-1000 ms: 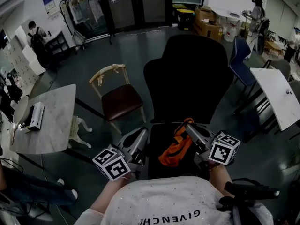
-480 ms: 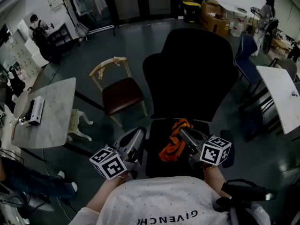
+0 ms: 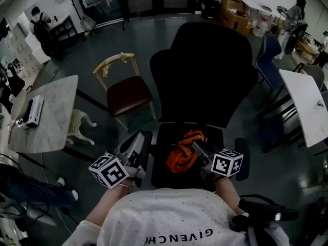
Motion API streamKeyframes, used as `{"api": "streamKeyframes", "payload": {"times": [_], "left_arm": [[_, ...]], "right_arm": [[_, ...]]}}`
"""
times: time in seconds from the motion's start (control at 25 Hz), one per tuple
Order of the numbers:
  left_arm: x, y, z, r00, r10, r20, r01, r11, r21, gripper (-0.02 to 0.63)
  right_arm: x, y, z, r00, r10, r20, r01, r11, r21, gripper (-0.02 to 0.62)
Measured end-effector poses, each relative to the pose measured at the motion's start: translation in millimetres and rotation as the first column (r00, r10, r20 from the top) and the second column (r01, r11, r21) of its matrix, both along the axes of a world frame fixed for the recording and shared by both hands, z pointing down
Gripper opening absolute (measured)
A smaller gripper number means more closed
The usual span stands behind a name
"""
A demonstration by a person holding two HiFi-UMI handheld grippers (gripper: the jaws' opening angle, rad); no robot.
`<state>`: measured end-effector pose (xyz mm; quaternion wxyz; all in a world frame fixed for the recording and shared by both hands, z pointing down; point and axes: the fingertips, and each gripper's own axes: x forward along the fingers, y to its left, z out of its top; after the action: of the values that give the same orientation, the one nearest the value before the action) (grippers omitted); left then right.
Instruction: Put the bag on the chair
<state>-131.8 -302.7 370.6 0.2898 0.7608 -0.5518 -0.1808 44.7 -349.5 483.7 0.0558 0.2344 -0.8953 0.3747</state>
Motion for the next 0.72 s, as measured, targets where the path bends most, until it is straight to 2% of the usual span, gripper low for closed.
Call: {"api": "streamKeyframes", "payload": {"times": [0.12, 0.24, 0.32, 0.48, 0.72], "left_arm": [[6, 1, 4, 1.0, -0.006, 0.023, 0.007, 1.0, -0.013, 0.0], [12, 3, 12, 0.993, 0.018, 0.117, -0.017, 1.0, -0.012, 0.0], [19, 4, 18, 0.988, 0.054, 0.148, -0.05, 0.998, -0.025, 0.0], [31, 2, 24, 0.99, 0.1, 0.104, -0.094, 0.994, -0.064, 0.0], [42, -5, 34, 0.977, 0.174, 0.122, -0.164, 0.983, -0.087, 0.0]], "right_arm": [[12, 5, 12, 1.0, 0.016, -0.007, -0.016, 1.0, -0.021, 0.002], [17, 10, 26, 0.999, 0.043, -0.015, -0.044, 0.998, -0.043, 0.002], [18, 11, 34, 0.998, 0.062, -0.011, -0.063, 0.996, -0.058, 0.002], [20, 14, 41, 0.996, 0.084, 0.0, -0.084, 0.995, -0.061, 0.002], [27, 19, 68, 0.987, 0.144, -0.075, -0.149, 0.986, -0.076, 0.002]]}}
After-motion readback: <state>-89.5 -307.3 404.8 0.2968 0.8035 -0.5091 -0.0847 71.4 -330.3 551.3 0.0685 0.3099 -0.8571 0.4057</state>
